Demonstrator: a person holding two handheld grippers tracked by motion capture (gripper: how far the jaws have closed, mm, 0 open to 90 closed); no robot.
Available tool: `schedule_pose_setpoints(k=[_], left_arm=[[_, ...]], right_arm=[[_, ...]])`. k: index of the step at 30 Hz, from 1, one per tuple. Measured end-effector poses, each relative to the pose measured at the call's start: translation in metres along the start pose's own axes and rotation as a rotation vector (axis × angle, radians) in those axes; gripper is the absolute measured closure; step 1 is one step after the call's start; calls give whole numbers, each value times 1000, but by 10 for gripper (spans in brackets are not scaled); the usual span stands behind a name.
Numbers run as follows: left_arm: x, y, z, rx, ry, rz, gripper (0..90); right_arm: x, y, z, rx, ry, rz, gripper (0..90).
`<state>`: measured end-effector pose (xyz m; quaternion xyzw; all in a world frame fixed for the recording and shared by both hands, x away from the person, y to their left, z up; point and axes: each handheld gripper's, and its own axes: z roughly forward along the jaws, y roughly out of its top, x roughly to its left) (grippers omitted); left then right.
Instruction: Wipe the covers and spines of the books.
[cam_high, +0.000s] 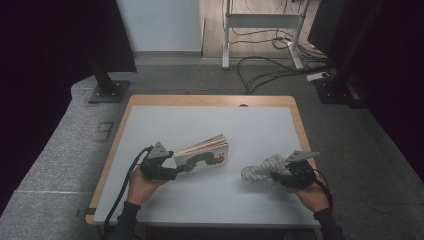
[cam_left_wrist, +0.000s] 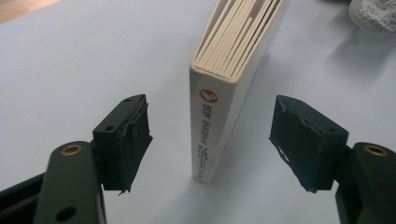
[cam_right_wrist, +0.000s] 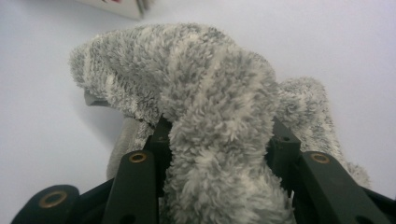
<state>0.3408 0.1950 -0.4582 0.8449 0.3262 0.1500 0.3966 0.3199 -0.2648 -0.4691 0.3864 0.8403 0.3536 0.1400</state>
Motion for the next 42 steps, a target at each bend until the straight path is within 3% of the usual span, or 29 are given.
schedule_pose_setpoints(k=[7, 29, 42], left_arm=[[1, 0, -2, -8, -3, -2, 275], [1, 1, -8, -38, 8, 11, 394], [0, 2, -6, -39, -5, 22, 424]], right_arm=[[18, 21, 12, -11, 58, -47, 560], [78, 70, 61, 3, 211, -182, 558], [110, 94, 99, 10, 255, -236, 555]])
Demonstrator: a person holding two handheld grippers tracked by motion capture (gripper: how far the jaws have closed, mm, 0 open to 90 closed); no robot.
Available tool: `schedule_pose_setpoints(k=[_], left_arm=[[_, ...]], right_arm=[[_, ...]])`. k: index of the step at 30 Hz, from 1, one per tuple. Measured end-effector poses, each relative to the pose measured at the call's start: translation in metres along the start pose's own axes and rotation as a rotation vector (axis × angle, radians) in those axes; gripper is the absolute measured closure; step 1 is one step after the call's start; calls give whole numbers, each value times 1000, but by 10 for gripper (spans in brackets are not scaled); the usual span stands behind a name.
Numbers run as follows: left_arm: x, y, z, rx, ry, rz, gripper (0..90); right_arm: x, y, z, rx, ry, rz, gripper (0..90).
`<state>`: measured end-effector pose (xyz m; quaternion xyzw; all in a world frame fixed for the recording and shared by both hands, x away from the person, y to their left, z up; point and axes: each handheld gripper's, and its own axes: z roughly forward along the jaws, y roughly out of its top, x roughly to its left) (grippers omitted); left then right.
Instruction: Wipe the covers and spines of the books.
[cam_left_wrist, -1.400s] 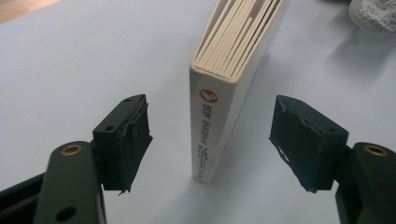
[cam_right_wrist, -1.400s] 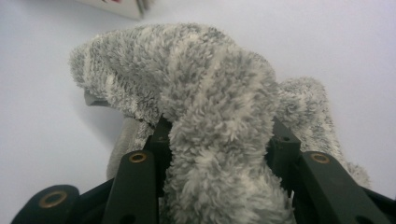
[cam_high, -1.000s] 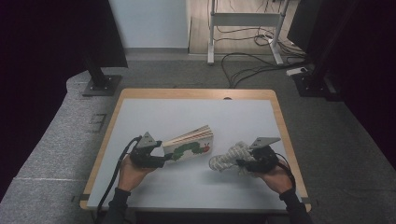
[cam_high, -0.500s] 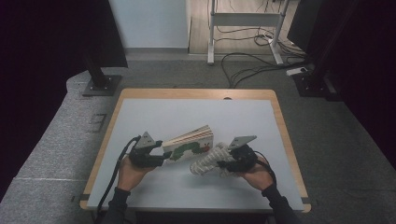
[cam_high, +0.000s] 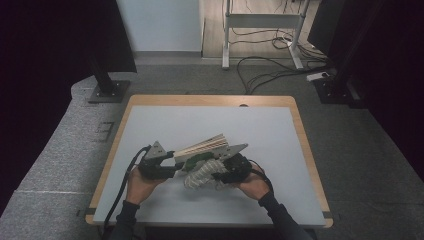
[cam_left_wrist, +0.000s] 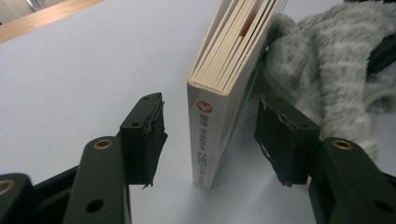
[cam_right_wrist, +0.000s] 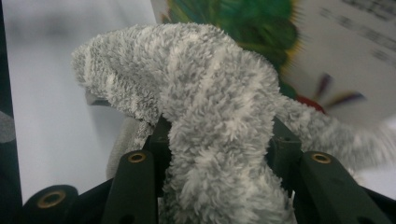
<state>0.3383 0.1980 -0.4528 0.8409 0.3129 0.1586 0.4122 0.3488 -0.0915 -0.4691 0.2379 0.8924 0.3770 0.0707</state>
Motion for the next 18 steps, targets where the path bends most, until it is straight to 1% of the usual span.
schedule_pose_setpoints(k=[9, 12, 15, 16, 18], left_arm=[[0, 0, 0, -3, -2, 1, 428], [-1, 0, 0, -2, -2, 4, 428], [-1, 0, 1, -1, -3, 6, 431], [-1, 0, 1, -1, -3, 6, 433], [-1, 0, 1, -1, -2, 8, 435]], right_arm=[[14, 12, 29, -16, 40, -24, 550], [17, 11, 42, 0, 39, -42, 543], [19, 6, 55, 26, 40, -50, 528], [19, 5, 58, 31, 40, -55, 520], [19, 3, 60, 28, 43, -49, 500]])
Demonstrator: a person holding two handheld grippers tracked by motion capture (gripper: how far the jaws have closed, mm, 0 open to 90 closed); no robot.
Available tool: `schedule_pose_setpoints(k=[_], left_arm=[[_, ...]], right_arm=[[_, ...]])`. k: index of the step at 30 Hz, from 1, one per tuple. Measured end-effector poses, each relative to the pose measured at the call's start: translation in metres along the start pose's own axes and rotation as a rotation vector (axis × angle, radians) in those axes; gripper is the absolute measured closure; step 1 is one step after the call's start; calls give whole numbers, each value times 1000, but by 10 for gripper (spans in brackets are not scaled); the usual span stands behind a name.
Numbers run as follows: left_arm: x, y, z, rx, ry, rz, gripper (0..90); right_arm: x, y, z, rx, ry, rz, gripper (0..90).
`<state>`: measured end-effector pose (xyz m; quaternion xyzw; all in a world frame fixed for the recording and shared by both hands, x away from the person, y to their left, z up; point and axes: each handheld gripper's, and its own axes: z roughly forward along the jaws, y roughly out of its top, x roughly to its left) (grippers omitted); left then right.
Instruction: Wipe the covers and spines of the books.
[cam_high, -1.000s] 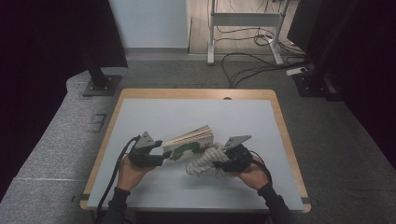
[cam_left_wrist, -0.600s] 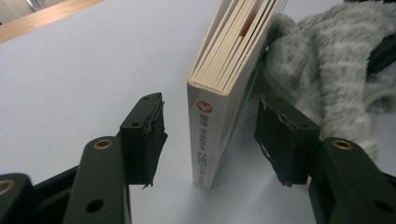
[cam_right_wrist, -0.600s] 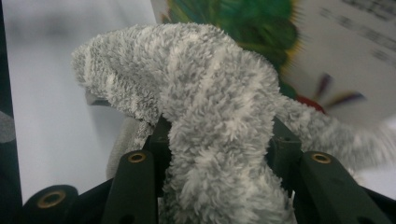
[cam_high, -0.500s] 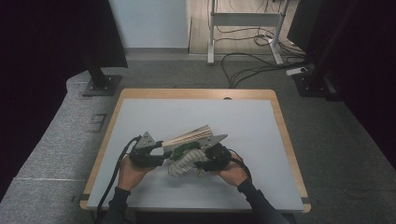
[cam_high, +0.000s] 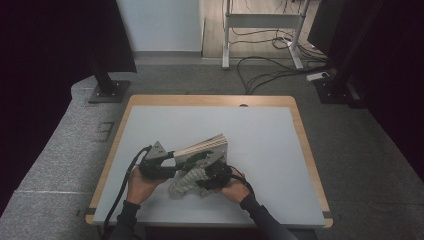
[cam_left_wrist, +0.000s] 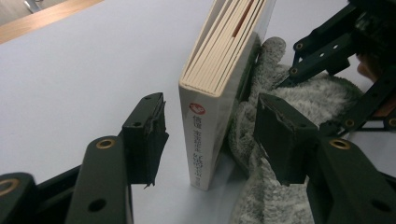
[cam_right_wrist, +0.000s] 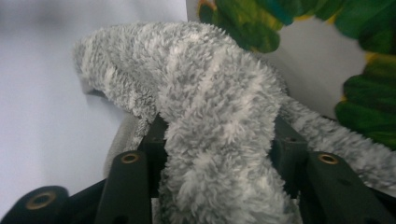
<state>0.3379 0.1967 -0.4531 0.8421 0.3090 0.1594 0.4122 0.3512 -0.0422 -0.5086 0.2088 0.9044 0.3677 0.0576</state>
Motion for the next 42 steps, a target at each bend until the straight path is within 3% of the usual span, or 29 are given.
schedule_pose_setpoints(k=[12, 22, 34, 38, 42], left_arm=[[2, 0, 1, 10, 11, 0, 436], [3, 0, 1, 6, 14, -11, 435], [3, 0, 1, 9, 12, -13, 423], [3, 0, 2, 18, 11, -11, 408], [2, 0, 2, 16, 9, -9, 407]], right_arm=[[2, 9, -21, -22, 4, -26, 263], [-1, 21, -55, -94, -21, -22, 227], [-33, 0, -88, -131, -134, 62, 207], [-47, -7, -89, -142, -179, 90, 176], [-62, -9, -83, -145, -193, 111, 145]])
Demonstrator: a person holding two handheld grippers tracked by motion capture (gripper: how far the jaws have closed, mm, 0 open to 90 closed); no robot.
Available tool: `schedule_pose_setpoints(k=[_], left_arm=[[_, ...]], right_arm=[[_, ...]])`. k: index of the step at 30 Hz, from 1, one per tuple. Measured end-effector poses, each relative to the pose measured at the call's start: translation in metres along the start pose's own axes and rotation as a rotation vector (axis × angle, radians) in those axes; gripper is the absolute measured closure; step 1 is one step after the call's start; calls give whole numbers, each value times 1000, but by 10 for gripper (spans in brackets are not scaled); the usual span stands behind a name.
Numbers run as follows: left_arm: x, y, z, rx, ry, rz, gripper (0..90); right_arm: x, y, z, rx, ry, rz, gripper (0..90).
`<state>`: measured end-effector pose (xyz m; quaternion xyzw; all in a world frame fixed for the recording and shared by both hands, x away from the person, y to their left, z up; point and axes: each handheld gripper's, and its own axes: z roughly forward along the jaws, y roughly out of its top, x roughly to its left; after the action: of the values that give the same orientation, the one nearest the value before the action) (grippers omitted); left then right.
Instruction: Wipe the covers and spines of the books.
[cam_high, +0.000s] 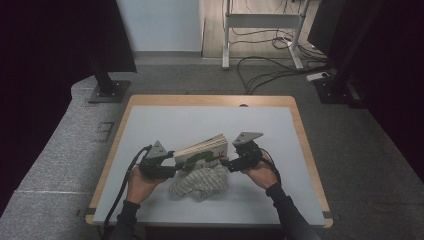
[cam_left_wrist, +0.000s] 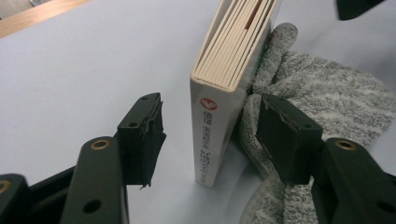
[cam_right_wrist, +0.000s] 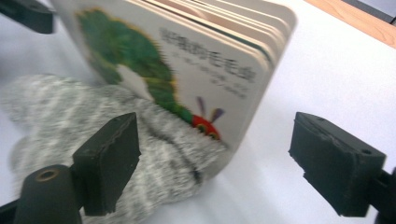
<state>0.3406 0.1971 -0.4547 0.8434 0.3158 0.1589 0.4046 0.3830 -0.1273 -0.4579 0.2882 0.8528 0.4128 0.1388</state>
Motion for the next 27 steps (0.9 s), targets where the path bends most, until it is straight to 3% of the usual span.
schedule_pose_setpoints(k=[8, 17, 22, 27], left_arm=[[0, -1, -1, 5, -5, -5, 389], [4, -12, -6, 48, -21, -48, 254], [2, -23, -12, 64, -28, -55, 217], [-6, -29, -17, 62, -72, -54, 188]], right_arm=[[-12, 5, 21, -38, 32, 12, 138], [-18, 14, 31, -68, 78, 0, 149], [-17, 15, 30, -78, 106, -23, 241], [-14, 16, 27, -76, 84, -29, 288]])
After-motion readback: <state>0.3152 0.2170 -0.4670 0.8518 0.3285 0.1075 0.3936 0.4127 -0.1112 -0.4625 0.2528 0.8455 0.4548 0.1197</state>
